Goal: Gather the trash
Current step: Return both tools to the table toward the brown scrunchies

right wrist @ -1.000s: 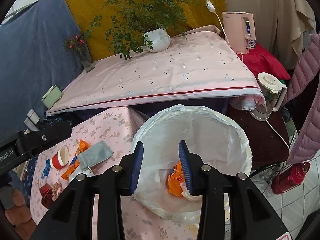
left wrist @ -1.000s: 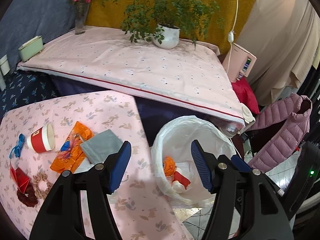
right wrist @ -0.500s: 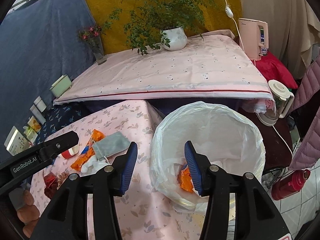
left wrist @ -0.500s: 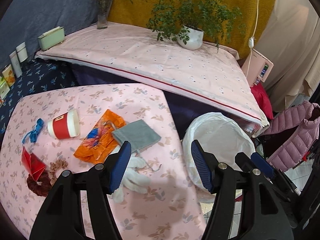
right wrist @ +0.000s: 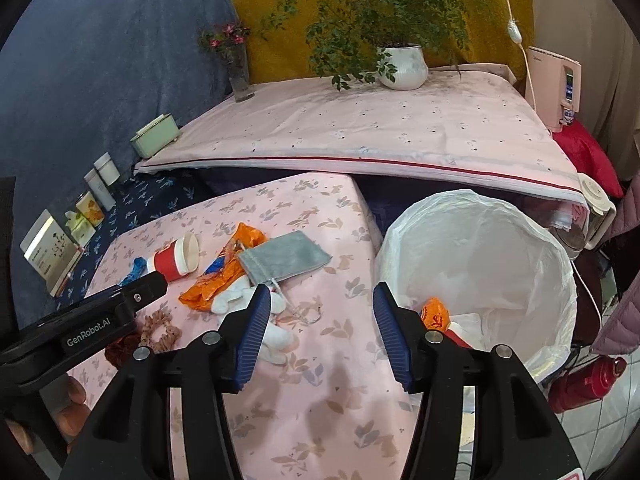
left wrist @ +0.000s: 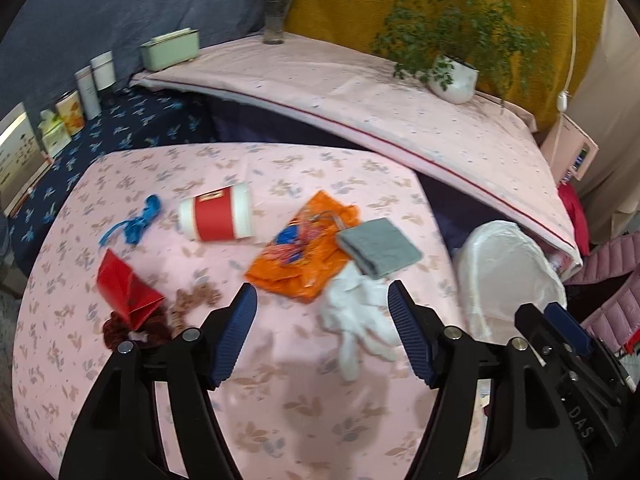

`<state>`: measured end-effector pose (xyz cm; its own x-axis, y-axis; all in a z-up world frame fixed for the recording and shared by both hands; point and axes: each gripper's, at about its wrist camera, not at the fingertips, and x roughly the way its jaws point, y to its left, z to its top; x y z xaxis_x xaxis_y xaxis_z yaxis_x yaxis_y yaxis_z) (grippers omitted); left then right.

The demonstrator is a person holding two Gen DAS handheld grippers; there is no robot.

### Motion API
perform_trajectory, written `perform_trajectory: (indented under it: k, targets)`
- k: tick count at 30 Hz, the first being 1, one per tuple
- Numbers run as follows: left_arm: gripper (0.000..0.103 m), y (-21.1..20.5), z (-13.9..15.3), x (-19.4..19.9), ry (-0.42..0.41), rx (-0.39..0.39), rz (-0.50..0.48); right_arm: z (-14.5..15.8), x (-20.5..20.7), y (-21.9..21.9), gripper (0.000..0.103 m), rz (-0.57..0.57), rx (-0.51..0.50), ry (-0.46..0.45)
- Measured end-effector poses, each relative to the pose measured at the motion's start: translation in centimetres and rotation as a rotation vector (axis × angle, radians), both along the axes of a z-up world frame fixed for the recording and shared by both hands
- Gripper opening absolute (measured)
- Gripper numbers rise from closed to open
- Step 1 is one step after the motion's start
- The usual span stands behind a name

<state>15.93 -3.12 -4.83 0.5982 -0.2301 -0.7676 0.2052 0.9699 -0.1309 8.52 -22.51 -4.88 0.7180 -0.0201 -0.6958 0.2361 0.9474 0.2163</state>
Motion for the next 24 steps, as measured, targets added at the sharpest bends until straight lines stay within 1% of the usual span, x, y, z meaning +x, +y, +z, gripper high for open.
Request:
perform_trajectory:
  k: [4,9,13,24]
  targets:
    - [0.068,2.9,-1.0,-0.1,0.004,0.035,0.064,-0.4,0.4,2.3,0.053,0.043,-0.008,0.012]
    - [0.068,6.7,-2.2,-0.1,0.025,0.043,0.133,-1.0,0.9,5.0,0.052,0.094,-0.011,0.03]
    - [0.072,9.6,-3.4,-0.2,0.032,0.079,0.182,-1.4,1.5,7.4,0.053,0.134,-0.019,0.043]
    - [0.072,18.8,-7.7,0.0,0.133,0.075,0.355,-4.2,3.6,13.2,0.052,0.237,-0.006,0.109]
